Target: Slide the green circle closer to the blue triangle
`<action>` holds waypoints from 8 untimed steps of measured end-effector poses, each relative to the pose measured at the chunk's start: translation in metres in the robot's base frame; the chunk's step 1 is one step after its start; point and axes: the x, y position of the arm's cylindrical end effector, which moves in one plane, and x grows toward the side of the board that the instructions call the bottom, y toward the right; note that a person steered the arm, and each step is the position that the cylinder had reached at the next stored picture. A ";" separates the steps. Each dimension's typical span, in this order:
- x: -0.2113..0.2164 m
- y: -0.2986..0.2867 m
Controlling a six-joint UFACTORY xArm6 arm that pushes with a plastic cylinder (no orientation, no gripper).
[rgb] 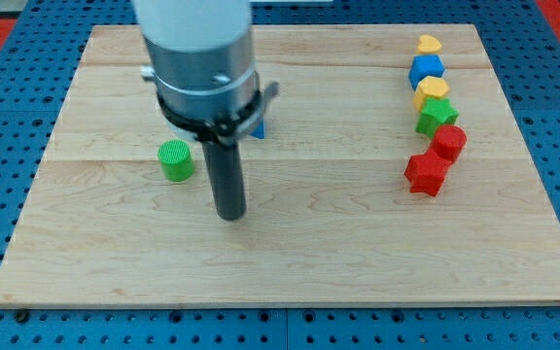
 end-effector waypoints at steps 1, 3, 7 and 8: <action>0.007 -0.092; -0.054 -0.027; -0.070 -0.100; -0.104 -0.050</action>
